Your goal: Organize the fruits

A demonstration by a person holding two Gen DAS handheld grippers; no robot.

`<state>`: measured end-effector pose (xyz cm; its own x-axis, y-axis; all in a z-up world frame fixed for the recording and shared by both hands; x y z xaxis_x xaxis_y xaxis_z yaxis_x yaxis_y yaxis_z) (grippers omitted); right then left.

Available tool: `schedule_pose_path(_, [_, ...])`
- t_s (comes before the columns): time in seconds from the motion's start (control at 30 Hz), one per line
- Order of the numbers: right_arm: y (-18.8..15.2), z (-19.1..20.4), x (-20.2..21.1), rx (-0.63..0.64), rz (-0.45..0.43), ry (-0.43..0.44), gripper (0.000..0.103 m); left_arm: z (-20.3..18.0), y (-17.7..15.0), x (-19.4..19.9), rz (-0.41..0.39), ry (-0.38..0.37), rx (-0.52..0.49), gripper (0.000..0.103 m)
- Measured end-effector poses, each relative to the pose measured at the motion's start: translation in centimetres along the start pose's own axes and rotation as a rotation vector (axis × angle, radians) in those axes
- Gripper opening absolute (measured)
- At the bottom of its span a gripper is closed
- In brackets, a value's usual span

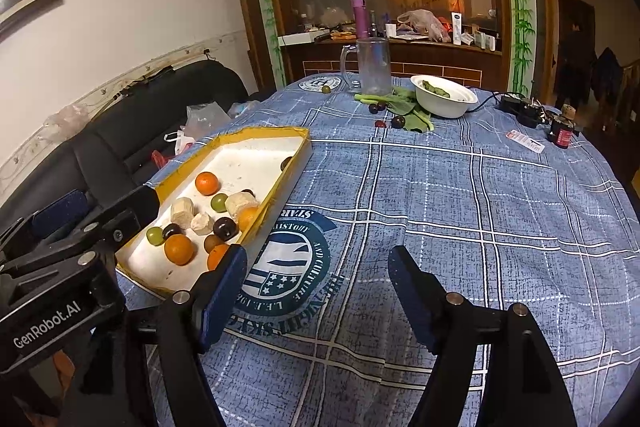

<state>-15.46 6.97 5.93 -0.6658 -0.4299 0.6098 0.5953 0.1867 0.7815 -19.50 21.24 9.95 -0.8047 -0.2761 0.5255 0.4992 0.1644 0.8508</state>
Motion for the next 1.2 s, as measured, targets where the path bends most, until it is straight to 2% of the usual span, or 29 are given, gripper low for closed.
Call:
schedule_pose_path(0.1, [-0.2,0.2,0.2,0.006,-0.002,-0.001,0.079,0.1,0.1,0.7,-0.026,0.022,0.004,0.094])
schedule_pose_path(0.2, [-0.4,0.4,0.4,0.015,-0.006,-0.003,0.079,0.6,0.6,2.2,-0.103,0.092,0.01,0.097])
schedule_pose_path(0.27, [-0.5,0.6,0.6,0.023,-0.01,-0.004,0.079,1.0,1.0,4.3,-0.21,0.178,0.022,0.103])
schedule_pose_path(0.33, [-0.5,0.8,0.9,0.03,-0.014,0.0,0.079,1.3,1.3,6.2,-0.304,0.222,0.041,0.103])
schedule_pose_path(0.37, [-0.5,0.9,1.0,0.031,-0.017,0.003,0.08,1.5,1.3,7.4,-0.369,0.217,0.056,0.103])
schedule_pose_path(0.43, [-0.5,0.9,1.1,0.031,-0.022,0.009,0.08,1.6,1.2,8.6,-0.426,0.17,0.065,0.103])
schedule_pose_path(0.47, [-0.6,1.0,1.2,0.03,-0.023,0.012,0.08,1.6,0.9,8.7,-0.421,0.161,0.063,0.103])
schedule_pose_path(0.57, [-0.7,1.0,1.3,0.03,-0.025,0.015,0.08,1.0,0.7,7.4,-0.323,0.259,0.018,0.103])
schedule_pose_path(0.63, [-0.7,0.9,1.3,0.027,-0.023,0.019,0.08,0.7,0.7,6.6,-0.291,0.27,0.012,0.103])
schedule_pose_path(0.7, [-0.8,1.0,1.4,0.028,-0.026,0.022,0.081,1.0,0.6,6.1,-0.257,0.24,0.041,0.103])
schedule_pose_path(0.8, [-1.0,1.1,1.4,0.042,-0.029,0.006,0.082,1.8,0.4,4.7,-0.157,0.179,0.095,0.103])
schedule_pose_path(0.9, [-1.0,1.0,1.2,0.039,-0.026,0.011,0.084,2.1,0.0,3.2,-0.077,0.166,0.105,0.103])
schedule_pose_path(1.2, [-1.6,2.9,-0.1,0.11,0.008,0.005,0.085,1.9,-1.3,1.1,0.014,0.118,0.103,0.103])
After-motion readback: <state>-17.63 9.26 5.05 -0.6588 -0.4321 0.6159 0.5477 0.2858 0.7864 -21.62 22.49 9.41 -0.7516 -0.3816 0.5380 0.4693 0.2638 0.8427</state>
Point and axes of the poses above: each gripper's, at about its wrist camera, not at the fingertips, and x roughly against the way its jaws point, z to its left, y to its top, the point moved 4 cm from there along -x, roughly the way its jaws point
